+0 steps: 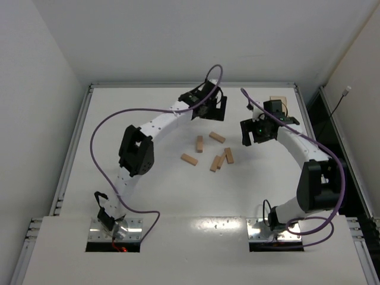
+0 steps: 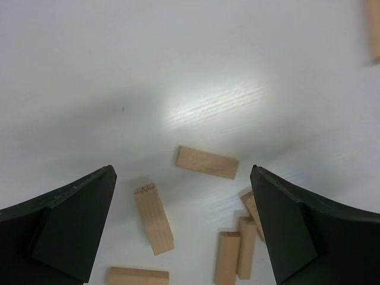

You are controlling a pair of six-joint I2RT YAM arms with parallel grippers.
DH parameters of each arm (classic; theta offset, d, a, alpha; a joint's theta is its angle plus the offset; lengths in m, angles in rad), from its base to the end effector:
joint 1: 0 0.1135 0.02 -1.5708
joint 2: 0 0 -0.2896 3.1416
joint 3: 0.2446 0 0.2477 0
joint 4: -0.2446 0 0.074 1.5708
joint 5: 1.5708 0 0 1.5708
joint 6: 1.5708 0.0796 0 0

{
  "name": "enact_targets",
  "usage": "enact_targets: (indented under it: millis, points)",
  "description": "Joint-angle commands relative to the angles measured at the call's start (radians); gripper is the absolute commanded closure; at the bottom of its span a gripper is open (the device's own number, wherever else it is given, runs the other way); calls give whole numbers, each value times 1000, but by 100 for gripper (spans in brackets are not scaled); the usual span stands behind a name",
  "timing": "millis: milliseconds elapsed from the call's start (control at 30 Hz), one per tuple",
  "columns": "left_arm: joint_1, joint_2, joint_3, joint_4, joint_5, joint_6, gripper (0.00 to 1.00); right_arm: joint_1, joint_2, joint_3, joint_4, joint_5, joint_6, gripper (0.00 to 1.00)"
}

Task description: Build the wood block tower

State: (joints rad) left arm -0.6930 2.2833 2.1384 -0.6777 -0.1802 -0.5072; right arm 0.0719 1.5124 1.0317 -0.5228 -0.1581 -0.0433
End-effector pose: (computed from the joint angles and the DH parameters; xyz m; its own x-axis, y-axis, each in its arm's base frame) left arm 0.4395 -0.3464 0.2457 -0.7526 0.0038 -0.6585 0.1935 0.9571 -0.2156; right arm 0.3242 0.0359 0.2160 -0.8337 -0.1029 -0.5426 -0.1916 0.9754 0.1094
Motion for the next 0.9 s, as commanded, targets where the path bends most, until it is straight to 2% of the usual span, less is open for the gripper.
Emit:
enact_targets:
  millis: [0,167,233,367,533,733,867]
  points:
    - [32,-152,80,58,-4,58,4,22,-23,70,58,-20,-21,24]
    - [118,-258,9,58,-172,36,1,83,70,160,78,-32,-58,24]
    - [194,-310,-64,58,-182,64,1,112,158,234,47,-87,-105,28]
    - [377,-378,-138,47,-59,125,1,163,319,381,14,-121,-154,32]
    - [544,-484,-259,38,-18,137,1,218,488,482,3,-104,-187,38]
    - [616,-554,-411,38,22,137,1,267,555,498,1,-67,-219,39]
    - [642,-564,-431,38,51,128,1,289,620,534,-32,-44,-242,39]
